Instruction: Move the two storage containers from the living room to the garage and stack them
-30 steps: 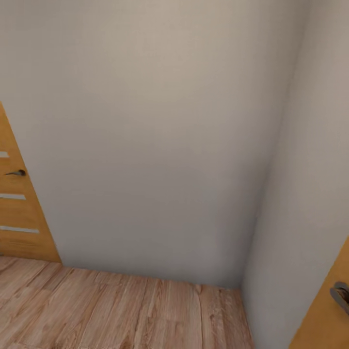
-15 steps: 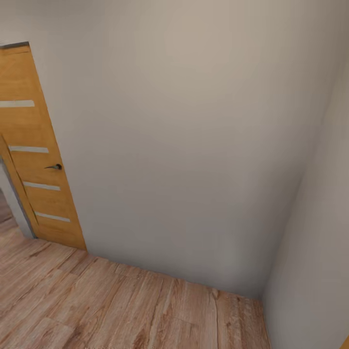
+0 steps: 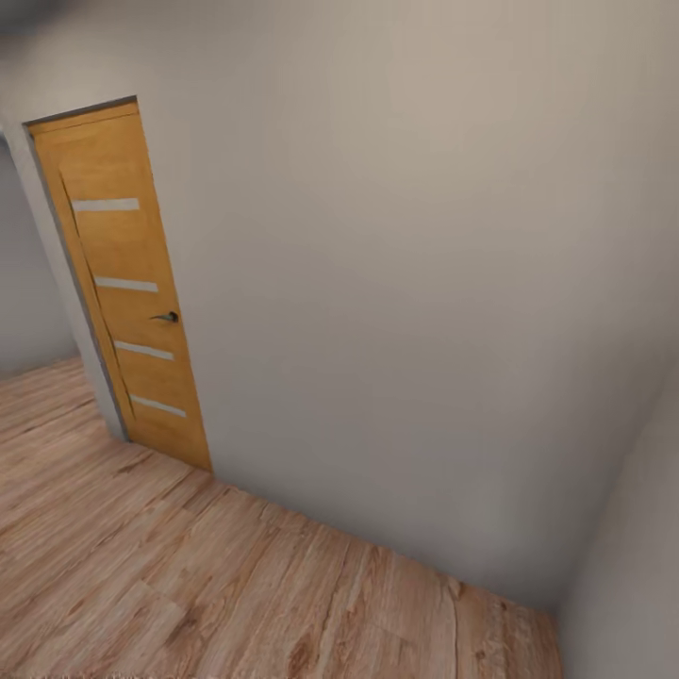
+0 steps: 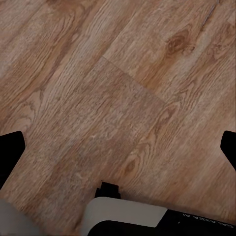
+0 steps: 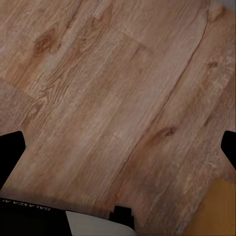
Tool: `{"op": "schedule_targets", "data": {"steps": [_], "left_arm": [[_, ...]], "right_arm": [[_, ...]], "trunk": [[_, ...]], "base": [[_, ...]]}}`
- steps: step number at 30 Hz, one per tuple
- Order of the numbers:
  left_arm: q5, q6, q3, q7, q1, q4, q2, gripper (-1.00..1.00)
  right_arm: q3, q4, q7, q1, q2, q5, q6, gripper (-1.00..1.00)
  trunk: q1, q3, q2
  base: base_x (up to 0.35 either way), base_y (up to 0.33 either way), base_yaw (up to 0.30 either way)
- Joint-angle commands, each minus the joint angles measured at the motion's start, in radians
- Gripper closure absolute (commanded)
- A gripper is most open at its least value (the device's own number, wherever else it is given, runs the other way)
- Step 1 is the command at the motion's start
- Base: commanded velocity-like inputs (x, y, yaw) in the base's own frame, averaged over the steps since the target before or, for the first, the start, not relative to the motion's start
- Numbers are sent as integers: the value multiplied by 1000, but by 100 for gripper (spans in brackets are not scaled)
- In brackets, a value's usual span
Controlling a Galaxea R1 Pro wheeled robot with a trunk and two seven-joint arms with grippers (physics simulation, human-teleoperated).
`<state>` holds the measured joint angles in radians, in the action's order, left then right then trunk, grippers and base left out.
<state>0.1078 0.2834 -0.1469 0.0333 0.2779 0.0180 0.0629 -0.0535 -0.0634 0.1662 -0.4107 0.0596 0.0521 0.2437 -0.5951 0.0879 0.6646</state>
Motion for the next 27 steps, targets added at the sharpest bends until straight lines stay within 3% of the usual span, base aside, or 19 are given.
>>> {"op": "schedule_targets", "data": {"steps": [1, 27], "left_arm": [[10, 3, 0, 3, 1, 2, 1, -100], [10, 2, 0, 3, 1, 2, 3, -100]], "right_arm": [[-5, -4, 0, -2, 0, 6, 8, -100], [-5, -4, -2, -2, 0, 6, 9, -100]], "trunk": [[-1, 2, 1], [-1, 2, 1]], "base": [[217, 0, 300], [317, 0, 300]]}}
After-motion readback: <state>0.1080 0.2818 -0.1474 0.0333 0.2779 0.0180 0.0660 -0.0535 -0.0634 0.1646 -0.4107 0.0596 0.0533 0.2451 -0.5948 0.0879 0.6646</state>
